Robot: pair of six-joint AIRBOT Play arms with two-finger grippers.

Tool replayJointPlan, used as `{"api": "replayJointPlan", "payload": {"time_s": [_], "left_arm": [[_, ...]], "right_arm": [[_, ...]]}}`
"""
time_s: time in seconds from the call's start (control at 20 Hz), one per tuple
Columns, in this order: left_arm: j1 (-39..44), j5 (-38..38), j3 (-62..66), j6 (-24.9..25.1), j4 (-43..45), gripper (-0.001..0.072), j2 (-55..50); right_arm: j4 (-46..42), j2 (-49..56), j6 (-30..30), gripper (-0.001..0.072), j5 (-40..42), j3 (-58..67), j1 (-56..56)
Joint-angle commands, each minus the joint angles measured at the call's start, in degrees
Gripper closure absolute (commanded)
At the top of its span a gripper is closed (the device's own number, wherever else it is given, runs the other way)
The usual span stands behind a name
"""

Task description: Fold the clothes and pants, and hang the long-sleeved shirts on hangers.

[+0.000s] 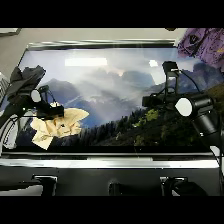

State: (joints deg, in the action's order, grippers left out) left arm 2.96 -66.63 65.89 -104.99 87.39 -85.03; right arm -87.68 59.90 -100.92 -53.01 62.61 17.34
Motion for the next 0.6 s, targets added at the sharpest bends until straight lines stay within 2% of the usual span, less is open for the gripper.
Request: {"api": "replayJointPlan", "payload": {"time_s": [0.0, 0.1, 0.25, 0.35, 0.45, 0.55], "left_arm": [[0.2, 2.1, -1.8, 0.5, -7.9, 0.0685, -2.0], [2.4, 3.5, -0.6, 2.3, -15.7, 0.0691, -1.9], [12.0, 7.9, 3.5, 6.7, -28.3, 0.0692, -2.0], [20.5, 14.8, 6.2, 7.7, -35.5, 0.0692, -2.3], [28.8, 21.9, 8.8, 6.9, -39.0, 0.0693, -3.5], [35.0, 24.7, 11.3, 3.0, -39.0, 0.0692, -6.9]], "right_arm": [[0.0, 0.0, 0.0, 0.0680, 0.0, 0.0, 0.1], [-0.1, -0.1, 0.0, 0.0679, -1.3, 0.2, 0.1], [-4.7, -1.3, 0.0, 0.0680, -5.6, 1.4, 0.1], [-9.5, -3.1, 0.0, 0.0679, -9.6, 2.0, 0.1], [-15.0, -5.5, 0.0, 0.0665, -15.2, 2.0, 0.1], [-18.9, -7.3, 0.0, 0.0477, -21.2, 2.0, 0.0]]}}
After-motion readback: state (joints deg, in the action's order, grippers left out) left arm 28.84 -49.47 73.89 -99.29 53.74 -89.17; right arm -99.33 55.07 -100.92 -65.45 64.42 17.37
